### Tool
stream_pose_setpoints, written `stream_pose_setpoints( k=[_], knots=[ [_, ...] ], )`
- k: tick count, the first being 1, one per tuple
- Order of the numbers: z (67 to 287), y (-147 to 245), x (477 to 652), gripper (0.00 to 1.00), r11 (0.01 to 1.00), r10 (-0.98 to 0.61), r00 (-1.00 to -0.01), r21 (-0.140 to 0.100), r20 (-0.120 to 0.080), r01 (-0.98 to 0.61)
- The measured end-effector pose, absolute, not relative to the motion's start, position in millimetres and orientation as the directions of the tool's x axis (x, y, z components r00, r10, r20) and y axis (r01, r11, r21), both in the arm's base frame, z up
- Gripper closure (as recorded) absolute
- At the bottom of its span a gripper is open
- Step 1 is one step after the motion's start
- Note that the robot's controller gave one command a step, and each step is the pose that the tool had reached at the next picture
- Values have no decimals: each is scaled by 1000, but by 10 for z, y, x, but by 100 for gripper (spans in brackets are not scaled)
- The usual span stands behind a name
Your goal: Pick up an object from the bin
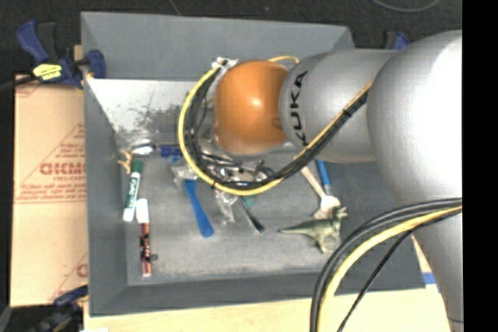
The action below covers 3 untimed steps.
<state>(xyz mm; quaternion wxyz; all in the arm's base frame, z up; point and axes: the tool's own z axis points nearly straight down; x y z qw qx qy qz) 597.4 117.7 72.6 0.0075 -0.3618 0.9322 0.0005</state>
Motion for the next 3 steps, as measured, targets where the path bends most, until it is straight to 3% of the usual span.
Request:
stream_pose_setpoints(
  k=[1, 2, 3],
  knots=[
    [739, 1453, 5920, 100, 106, -994, -106, -16, -15, -994],
    [738, 1450, 5919, 100, 108, -994, -108, -16, -15, -994],
    [1023, 1445, 5898, 100, 111, -994, -110, -9, -13, -994]
  ],
)
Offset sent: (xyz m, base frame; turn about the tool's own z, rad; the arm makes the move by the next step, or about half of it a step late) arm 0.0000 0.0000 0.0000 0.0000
